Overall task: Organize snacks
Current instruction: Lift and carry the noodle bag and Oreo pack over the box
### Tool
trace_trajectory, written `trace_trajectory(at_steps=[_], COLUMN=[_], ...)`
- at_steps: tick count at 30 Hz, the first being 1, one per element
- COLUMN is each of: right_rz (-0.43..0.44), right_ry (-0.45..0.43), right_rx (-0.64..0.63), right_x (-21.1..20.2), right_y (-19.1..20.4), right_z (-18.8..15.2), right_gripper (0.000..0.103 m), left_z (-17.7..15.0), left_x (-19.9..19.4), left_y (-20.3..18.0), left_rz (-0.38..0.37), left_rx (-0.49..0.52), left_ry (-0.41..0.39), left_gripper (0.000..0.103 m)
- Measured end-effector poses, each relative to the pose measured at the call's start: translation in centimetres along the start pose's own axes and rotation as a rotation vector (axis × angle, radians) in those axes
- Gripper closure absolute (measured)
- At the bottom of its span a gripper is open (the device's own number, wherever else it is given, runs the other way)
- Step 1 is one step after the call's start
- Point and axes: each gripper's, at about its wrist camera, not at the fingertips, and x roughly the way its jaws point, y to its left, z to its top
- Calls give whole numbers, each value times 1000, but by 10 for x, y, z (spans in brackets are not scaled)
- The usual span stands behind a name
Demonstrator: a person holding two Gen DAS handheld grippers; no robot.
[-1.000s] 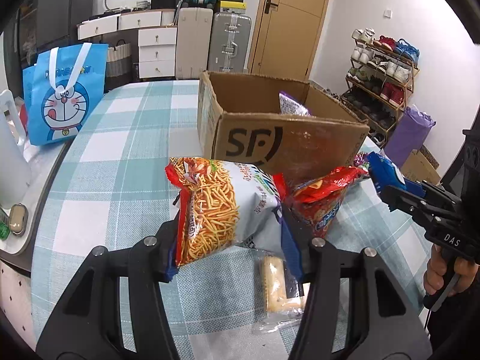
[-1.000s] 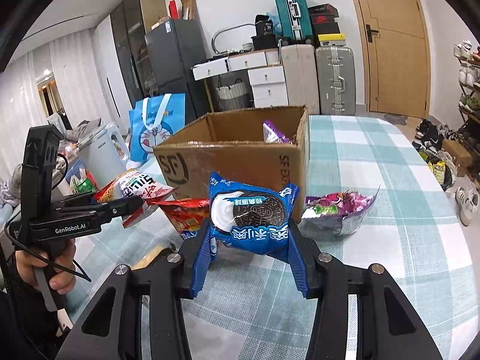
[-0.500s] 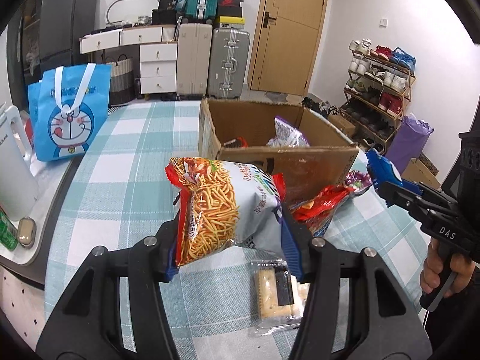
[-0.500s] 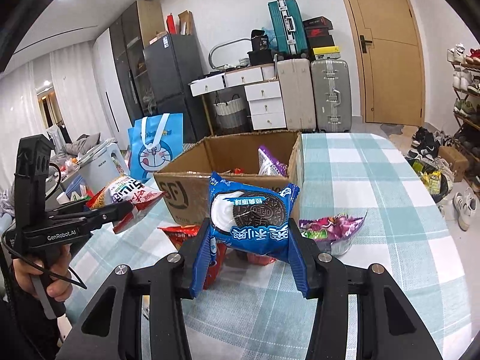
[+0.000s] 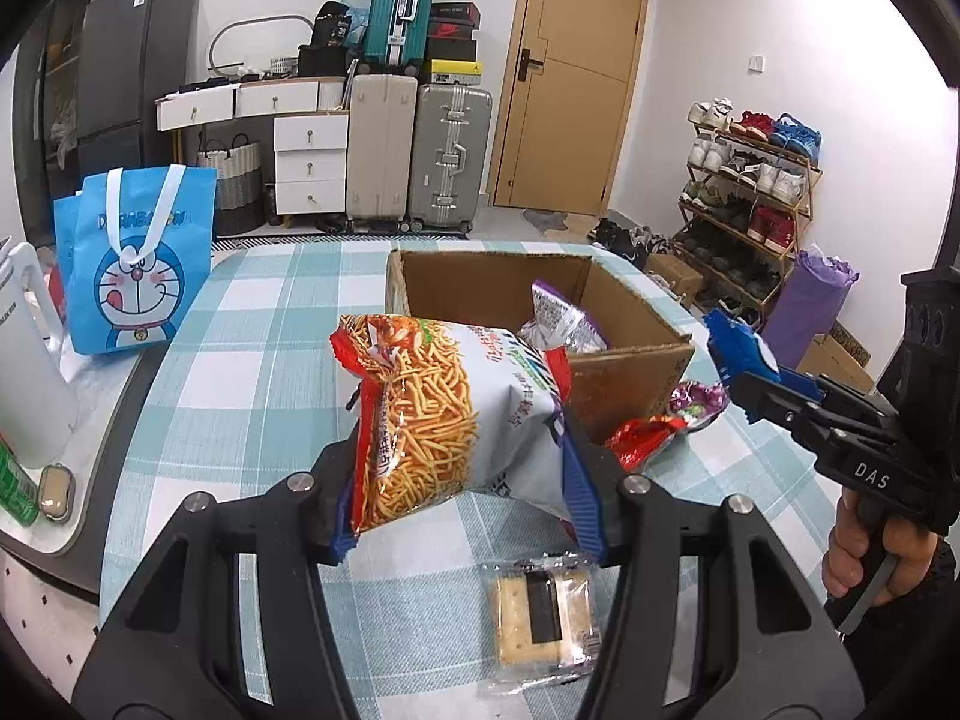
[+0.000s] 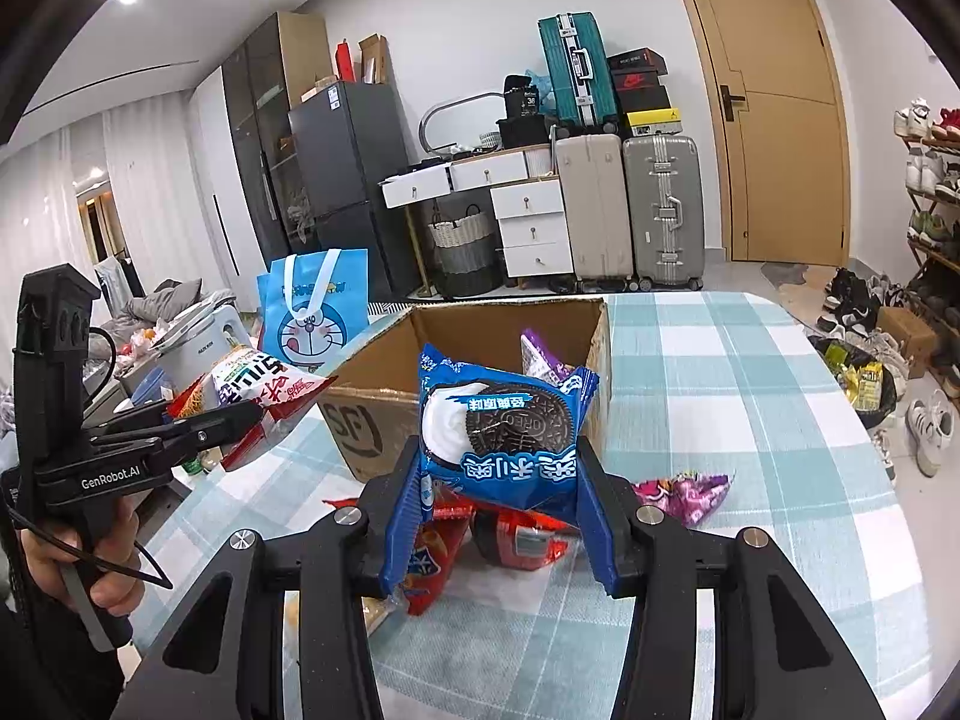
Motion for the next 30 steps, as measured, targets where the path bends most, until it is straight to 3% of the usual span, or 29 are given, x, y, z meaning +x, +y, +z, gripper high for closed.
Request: trace_trajectory(at_steps=[15,30], right_rz=[13,31], right_ry=[-1,29], right_rx=[-19,-23], right_x=[15,42], right_y=[4,-2], right_z=[22,36], right_gripper=[56,56], left_z=[33,61], left_x=[8,44], left_y=[-12,-19], left_rz=[-8,-11], left_rx=[21,28], left_ry=[-33,0], left_gripper=[51,51])
